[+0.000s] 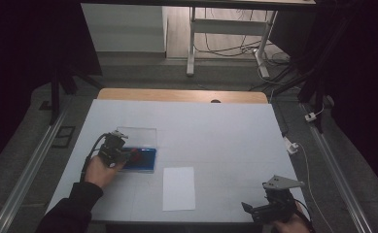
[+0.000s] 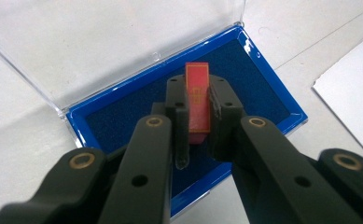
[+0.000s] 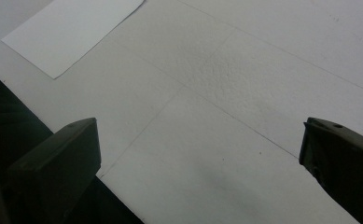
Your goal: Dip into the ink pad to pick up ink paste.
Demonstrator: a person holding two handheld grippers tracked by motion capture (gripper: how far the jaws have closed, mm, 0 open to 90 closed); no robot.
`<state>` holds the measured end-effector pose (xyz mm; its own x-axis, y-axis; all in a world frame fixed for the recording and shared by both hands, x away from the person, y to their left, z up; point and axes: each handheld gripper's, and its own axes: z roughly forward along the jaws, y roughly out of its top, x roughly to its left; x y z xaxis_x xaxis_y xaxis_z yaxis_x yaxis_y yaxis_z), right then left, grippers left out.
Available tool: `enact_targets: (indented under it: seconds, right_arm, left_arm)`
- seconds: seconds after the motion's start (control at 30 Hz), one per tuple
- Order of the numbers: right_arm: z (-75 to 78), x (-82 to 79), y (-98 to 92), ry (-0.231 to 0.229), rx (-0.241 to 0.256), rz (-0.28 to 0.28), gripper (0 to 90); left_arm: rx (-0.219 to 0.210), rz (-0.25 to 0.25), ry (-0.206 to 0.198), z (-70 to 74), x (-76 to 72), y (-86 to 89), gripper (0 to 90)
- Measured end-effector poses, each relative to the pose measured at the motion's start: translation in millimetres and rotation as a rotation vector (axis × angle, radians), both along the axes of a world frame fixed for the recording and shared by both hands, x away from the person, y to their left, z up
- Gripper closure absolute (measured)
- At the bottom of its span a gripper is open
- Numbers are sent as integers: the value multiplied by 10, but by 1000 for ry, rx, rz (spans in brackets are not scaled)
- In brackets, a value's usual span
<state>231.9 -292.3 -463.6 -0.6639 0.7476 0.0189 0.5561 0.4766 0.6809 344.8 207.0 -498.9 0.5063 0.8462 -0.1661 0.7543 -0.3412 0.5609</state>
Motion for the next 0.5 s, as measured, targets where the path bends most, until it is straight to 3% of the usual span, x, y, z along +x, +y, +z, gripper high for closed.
enact_targets:
  seconds: [0.33, 0.5]
  right_arm:
    - [-1, -2, -5, -1, 8, -1, 0]
    - [0, -7, -8, -2, 9, 1, 0]
  left_arm:
    - [82, -33, -44, 46, -38, -89, 799]
    - [46, -43, -96, 146, -84, -92, 797]
